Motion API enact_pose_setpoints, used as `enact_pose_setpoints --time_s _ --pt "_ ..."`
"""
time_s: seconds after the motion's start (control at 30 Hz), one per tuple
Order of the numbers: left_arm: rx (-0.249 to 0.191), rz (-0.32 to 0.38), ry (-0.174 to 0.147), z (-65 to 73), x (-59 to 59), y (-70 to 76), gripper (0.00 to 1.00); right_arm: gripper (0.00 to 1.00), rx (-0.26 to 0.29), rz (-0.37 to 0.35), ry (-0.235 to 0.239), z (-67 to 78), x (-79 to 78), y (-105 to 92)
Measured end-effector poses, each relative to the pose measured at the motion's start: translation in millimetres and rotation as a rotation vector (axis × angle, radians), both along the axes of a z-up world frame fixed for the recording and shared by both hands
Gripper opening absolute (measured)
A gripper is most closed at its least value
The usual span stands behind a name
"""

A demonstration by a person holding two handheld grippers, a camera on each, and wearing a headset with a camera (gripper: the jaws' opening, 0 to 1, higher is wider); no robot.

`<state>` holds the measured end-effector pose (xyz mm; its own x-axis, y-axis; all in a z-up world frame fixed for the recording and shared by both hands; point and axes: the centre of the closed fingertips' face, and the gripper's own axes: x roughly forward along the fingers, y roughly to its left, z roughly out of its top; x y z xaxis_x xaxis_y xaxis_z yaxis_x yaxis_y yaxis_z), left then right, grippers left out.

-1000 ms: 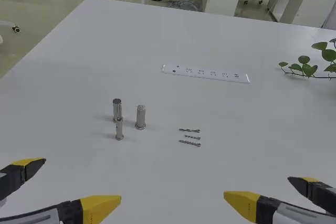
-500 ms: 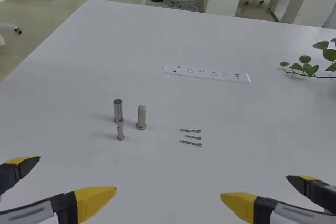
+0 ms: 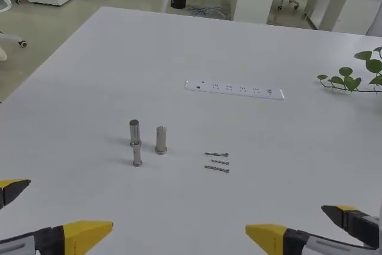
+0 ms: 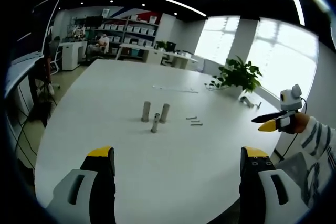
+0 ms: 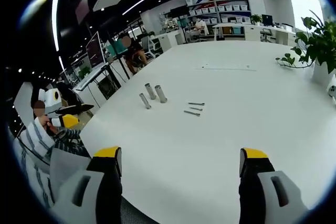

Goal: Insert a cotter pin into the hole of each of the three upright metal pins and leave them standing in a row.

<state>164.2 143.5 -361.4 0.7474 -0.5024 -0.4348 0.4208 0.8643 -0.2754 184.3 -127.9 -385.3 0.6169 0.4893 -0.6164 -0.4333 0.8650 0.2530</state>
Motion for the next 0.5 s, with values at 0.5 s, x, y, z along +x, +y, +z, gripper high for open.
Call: enact_pose_setpoints --time_s 0.5 --pt "0.016 0.000 -0.007 0.1 2.5 -1.7 0.99 0.92 0.005 0.002 0.015 -1.8 -2.2 -1.9"
